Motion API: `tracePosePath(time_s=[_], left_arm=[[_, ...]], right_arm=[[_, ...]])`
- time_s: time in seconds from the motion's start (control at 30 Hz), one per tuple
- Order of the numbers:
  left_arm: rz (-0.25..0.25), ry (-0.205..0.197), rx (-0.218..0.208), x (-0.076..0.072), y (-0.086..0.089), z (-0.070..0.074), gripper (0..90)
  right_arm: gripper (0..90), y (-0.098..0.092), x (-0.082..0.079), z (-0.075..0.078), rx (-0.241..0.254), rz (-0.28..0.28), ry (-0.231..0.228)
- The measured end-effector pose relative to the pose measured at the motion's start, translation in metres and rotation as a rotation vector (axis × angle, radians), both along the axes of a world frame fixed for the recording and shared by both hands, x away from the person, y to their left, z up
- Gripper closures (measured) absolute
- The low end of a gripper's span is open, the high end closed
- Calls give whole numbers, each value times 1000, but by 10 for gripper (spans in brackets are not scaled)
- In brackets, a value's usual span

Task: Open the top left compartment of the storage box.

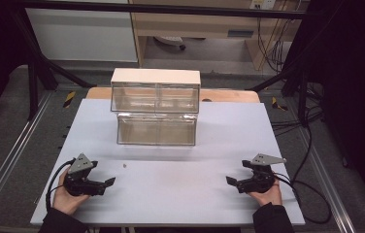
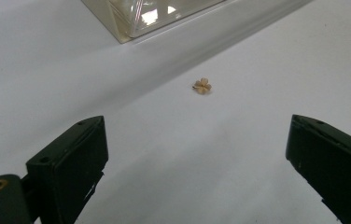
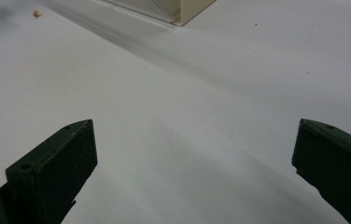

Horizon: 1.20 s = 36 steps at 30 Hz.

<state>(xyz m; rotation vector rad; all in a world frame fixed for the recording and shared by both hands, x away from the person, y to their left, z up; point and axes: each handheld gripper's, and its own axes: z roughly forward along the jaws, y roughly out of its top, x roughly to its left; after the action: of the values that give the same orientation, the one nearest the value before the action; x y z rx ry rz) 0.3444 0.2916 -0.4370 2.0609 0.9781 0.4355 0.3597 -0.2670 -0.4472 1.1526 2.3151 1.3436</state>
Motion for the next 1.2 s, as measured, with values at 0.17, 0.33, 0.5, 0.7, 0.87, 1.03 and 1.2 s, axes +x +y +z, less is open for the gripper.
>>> tracePosePath(time_s=[0.17,0.33,0.5,0.7,0.87,1.03,1.2], left_arm=[[1,-4,1,-1,0,1,57],[-5,-6,5,-2,-1,1,57],[1,-9,-3,-2,0,2,57],[3,-10,0,-2,0,2,58],[9,-11,-4,-2,1,3,58],[11,-10,-3,-2,1,2,58],[15,-9,-2,-2,1,2,59]], right_arm=[[14,0,-1,1,8,2,-3],[20,3,0,3,-3,11,-14],[31,10,-1,10,5,25,-36],[47,20,-1,21,3,38,-64],[59,30,0,28,6,55,-80],[82,40,1,34,-2,68,-96],[117,50,3,39,-13,72,-107]])
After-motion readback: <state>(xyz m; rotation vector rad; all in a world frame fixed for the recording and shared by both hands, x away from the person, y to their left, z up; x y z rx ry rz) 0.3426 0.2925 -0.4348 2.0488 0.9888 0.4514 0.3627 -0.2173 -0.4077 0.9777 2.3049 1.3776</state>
